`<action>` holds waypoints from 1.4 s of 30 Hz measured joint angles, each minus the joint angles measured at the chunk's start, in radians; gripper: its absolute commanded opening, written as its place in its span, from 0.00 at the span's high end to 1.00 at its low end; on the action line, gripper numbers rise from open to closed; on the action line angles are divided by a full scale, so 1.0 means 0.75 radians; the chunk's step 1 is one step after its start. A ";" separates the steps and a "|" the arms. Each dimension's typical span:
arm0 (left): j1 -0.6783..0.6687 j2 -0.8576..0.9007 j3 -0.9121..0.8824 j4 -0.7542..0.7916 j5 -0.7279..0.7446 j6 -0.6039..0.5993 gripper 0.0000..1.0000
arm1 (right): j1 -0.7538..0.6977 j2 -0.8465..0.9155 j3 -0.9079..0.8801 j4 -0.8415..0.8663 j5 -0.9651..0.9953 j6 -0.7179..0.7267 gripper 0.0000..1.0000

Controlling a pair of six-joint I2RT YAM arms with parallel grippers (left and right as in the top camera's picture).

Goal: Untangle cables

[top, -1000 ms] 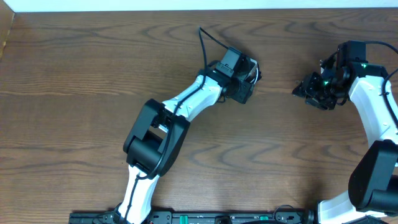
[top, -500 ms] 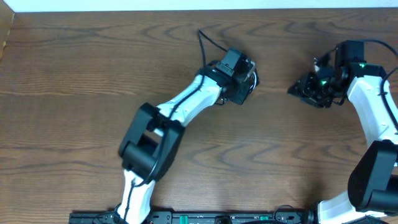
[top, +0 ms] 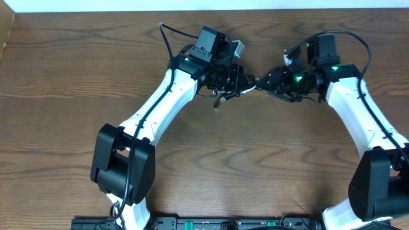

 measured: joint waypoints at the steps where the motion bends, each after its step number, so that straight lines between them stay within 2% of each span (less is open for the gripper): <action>1: -0.001 0.000 0.000 -0.001 0.011 -0.014 0.92 | 0.013 0.000 0.000 0.000 0.001 0.025 0.47; 11: -0.001 0.000 0.000 -0.001 0.048 -0.069 0.93 | 0.025 0.000 -0.009 0.138 0.040 0.233 0.45; 17: -0.001 0.000 0.000 -0.001 0.055 -0.069 0.93 | 0.043 0.002 -0.030 0.190 0.046 0.319 0.50; 23: 0.004 0.001 -0.001 -0.006 0.054 -0.070 0.93 | 0.105 0.134 -0.032 0.220 0.049 0.364 0.71; 26: 0.003 0.001 -0.001 0.007 0.054 -0.070 0.93 | 0.106 0.202 -0.039 0.213 0.040 0.371 0.72; 28: 0.008 0.001 -0.001 0.012 0.054 -0.070 0.92 | 0.106 0.207 -0.039 0.214 0.034 0.371 0.76; 30: 0.014 0.001 -0.001 0.015 0.055 -0.070 0.92 | 0.105 0.207 -0.039 0.218 0.026 0.372 0.99; 34: 0.070 0.001 -0.001 0.028 0.075 -0.070 0.93 | 0.075 0.207 -0.039 0.157 -0.022 0.280 0.99; 37: 0.166 0.001 -0.001 0.008 0.081 -0.070 0.93 | 0.021 0.207 -0.040 -0.001 -0.036 0.130 0.99; 42: 0.283 0.001 -0.001 -0.068 0.084 -0.057 0.93 | -0.054 0.207 -0.042 -0.194 0.095 -0.059 0.99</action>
